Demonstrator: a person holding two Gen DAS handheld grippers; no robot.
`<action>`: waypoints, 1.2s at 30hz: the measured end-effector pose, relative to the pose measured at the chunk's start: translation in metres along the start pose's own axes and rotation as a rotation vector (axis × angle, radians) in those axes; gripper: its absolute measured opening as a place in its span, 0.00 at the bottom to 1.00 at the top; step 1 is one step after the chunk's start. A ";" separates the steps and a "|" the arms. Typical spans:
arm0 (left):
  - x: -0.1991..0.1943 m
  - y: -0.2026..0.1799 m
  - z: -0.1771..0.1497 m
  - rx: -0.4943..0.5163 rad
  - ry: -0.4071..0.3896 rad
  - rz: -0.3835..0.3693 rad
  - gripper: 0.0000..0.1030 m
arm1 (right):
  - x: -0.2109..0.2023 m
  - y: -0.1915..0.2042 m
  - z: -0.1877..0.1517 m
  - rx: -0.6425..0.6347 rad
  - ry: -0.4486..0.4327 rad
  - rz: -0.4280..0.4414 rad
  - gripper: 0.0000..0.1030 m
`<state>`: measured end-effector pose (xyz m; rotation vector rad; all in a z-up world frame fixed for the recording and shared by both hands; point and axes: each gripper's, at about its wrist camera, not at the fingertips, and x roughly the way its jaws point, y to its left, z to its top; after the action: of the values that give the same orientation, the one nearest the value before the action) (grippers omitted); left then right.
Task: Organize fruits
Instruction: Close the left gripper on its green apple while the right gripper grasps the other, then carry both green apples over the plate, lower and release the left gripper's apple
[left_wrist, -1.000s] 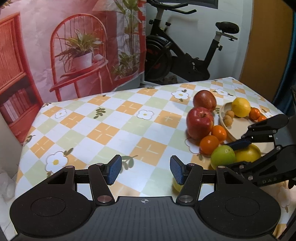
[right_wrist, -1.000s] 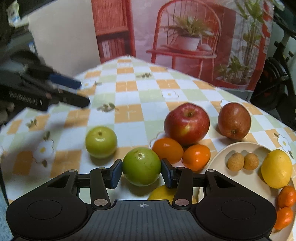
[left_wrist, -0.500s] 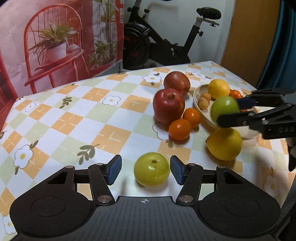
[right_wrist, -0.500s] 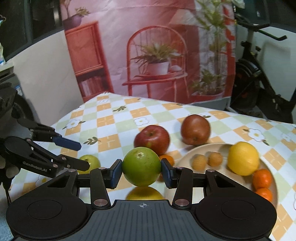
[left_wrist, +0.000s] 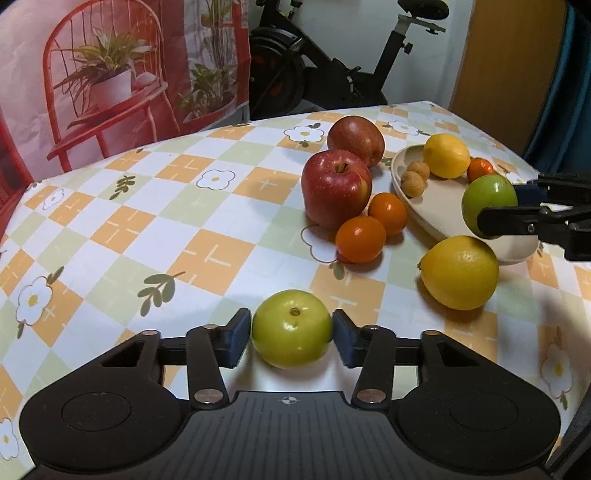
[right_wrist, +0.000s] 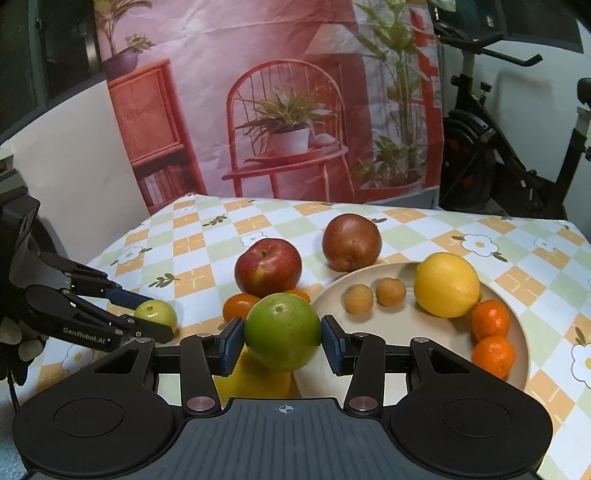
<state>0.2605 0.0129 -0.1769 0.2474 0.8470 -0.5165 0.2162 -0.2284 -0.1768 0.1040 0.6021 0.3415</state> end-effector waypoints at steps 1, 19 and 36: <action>0.000 -0.001 0.000 0.001 0.001 0.004 0.49 | -0.001 -0.002 -0.001 0.004 -0.004 -0.001 0.40; -0.018 -0.045 0.046 0.062 -0.064 0.023 0.48 | -0.024 -0.062 -0.029 0.136 -0.065 -0.051 0.41; 0.044 -0.142 0.104 0.149 -0.054 -0.096 0.48 | -0.035 -0.106 -0.054 0.089 -0.059 -0.112 0.41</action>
<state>0.2777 -0.1650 -0.1446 0.3286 0.7718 -0.6748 0.1885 -0.3402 -0.2232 0.1643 0.5626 0.2023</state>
